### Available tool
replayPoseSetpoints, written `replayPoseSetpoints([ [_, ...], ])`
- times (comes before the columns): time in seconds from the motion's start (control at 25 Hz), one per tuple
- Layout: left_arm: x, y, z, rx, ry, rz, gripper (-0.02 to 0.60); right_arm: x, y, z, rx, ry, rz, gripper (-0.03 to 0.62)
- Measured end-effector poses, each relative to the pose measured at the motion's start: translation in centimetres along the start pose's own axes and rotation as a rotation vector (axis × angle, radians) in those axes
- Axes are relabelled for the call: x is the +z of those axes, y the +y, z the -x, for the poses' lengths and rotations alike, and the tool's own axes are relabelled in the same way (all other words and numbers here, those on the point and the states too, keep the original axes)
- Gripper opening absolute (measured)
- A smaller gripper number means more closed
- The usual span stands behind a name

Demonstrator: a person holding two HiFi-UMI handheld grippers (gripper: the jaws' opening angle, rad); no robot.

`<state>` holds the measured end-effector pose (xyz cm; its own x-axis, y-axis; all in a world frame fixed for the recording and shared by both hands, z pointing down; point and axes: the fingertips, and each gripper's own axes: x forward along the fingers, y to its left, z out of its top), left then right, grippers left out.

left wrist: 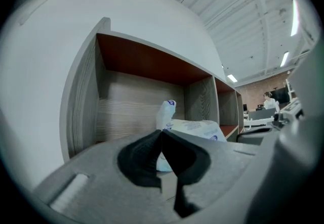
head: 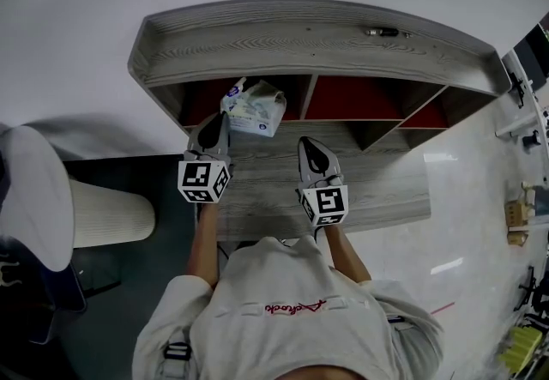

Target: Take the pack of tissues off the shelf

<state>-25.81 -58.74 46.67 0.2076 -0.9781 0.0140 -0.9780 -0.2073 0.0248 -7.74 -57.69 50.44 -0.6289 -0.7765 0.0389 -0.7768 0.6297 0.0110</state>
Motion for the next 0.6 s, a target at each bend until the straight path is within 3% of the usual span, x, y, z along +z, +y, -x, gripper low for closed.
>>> replayPoseSetpoints([
  [0.6,-0.1,-2.2,3.6,0.006,-0.033,0.024,0.002,-0.2,0.7,3.2,0.013,-0.007,0.000,0.008],
])
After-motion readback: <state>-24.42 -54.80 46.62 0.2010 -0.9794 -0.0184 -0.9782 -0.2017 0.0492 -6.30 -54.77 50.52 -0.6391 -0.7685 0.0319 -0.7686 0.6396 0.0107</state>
